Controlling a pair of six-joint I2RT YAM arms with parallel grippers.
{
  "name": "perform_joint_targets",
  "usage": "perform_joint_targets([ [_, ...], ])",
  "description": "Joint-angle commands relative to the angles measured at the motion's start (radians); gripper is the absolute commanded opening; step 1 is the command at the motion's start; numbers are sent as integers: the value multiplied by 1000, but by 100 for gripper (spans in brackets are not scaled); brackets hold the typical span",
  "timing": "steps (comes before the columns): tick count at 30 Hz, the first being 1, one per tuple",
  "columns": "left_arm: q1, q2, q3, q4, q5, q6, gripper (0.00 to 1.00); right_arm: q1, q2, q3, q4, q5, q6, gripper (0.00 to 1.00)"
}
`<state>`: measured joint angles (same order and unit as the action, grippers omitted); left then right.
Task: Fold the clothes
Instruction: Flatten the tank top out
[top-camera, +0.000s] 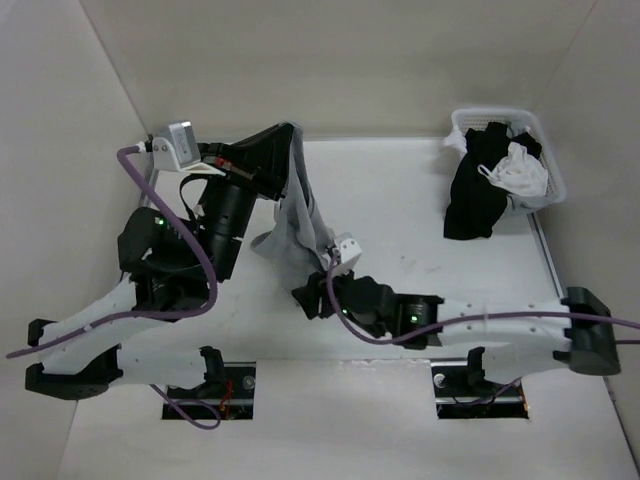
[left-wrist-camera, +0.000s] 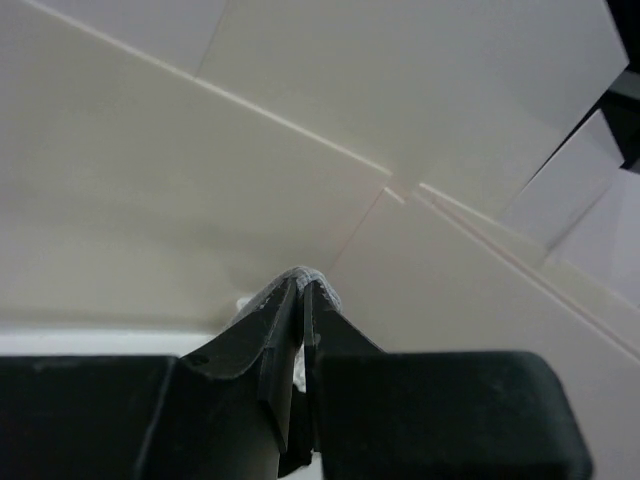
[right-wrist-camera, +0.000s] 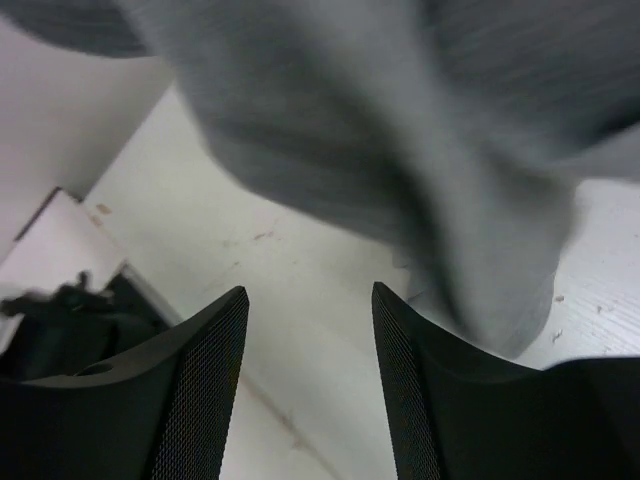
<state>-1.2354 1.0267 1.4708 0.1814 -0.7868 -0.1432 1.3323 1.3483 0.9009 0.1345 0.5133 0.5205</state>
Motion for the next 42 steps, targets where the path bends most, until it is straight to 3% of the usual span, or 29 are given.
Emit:
perform_joint_targets([
  [1,-101,58,106,180,-91,284,4,87,-183,-20,-120,94,-11,57],
  [6,-224,186,261,354,-118,558,4,110,-366,-89,-187,39,70,76],
  [9,-235,252,289,446,-129,668,5,110,-309,-103,-122,-89,66,80],
  [12,-192,269,237,487,-150,669,5,110,-215,-103,-63,-118,64,80],
  [15,-137,256,159,501,-155,622,5,110,-147,-91,-4,-90,46,49],
  [17,-77,239,102,495,-155,578,5,107,-112,-76,4,-35,26,18],
  [18,-57,236,89,491,-155,570,5,107,-112,-74,11,-26,20,15],
  [24,40,112,7,492,-184,580,5,107,-234,-31,-83,-131,-59,10],
  [30,4,-10,35,494,-212,649,4,170,-403,133,-260,-350,-88,9],
  [35,-42,48,181,501,-192,752,4,193,-518,224,-308,-404,-115,7],
  [38,-46,122,250,510,-151,804,5,186,-581,170,-247,-368,-148,8],
  [42,53,228,226,489,-124,789,6,-2,-548,55,-179,-376,-85,8],
])
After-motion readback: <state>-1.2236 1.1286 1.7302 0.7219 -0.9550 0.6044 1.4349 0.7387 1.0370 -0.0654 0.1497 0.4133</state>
